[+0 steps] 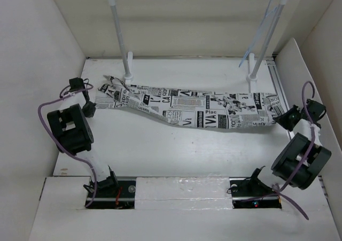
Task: Place the trousers on the hanger
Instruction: Fold the trousers at the center of the board.
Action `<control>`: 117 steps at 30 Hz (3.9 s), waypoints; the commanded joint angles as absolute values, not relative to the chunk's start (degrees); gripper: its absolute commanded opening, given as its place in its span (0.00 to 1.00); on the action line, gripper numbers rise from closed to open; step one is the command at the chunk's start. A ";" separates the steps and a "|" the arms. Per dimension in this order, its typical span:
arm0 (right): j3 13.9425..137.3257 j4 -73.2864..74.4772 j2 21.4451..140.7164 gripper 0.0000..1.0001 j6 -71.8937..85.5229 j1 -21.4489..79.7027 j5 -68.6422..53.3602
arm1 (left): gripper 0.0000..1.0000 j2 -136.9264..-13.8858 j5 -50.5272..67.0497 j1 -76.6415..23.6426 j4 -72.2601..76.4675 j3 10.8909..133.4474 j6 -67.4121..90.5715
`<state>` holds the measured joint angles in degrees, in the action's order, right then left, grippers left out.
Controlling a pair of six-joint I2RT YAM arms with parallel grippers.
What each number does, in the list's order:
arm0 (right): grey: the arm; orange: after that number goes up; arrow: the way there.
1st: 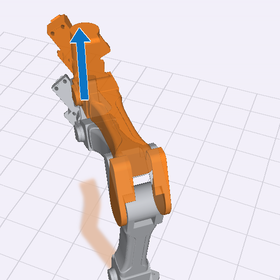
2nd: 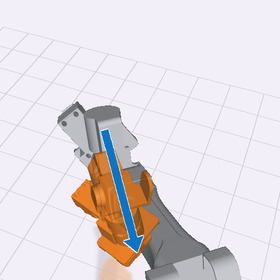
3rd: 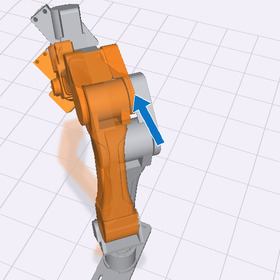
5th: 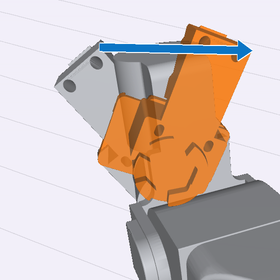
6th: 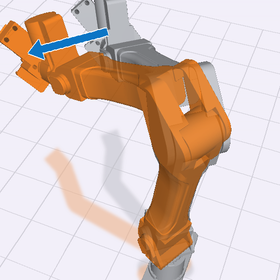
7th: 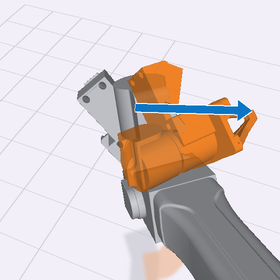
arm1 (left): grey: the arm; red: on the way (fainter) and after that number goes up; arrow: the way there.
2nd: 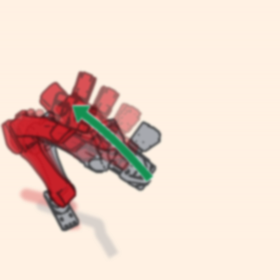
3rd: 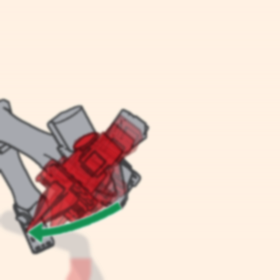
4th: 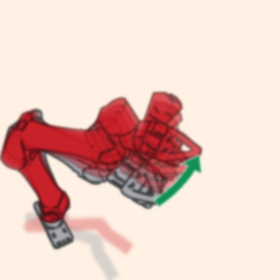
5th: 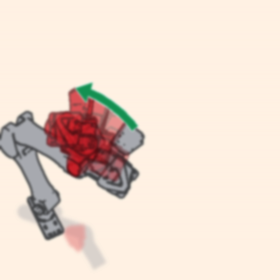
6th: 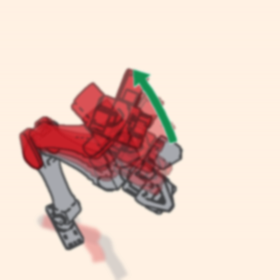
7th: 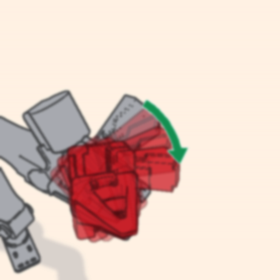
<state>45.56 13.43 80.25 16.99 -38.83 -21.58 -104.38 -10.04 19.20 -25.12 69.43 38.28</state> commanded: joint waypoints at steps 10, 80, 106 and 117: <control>44.13 26.73 67.32 0.32 7.02 -48.52 -17.64 | 0.00 -88.85 -0.98 20.32 -21.54 62.57 36.73; 37.97 25.05 57.39 0.59 -2.37 -20.57 -33.57 | 0.00 -101.51 7.79 14.06 -4.05 68.48 42.81; 37.97 23.46 58.89 0.59 -1.84 -20.04 -34.36 | 0.00 -107.57 17.14 18.10 2.02 74.18 43.16; 38.67 24.26 58.18 0.60 -2.46 -20.04 -34.89 | 0.38 -106.96 11.16 19.25 -3.34 70.75 40.61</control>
<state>36.58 26.17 58.83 -1.34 -20.53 -33.26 -110.39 13.56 19.33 -0.36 69.10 42.48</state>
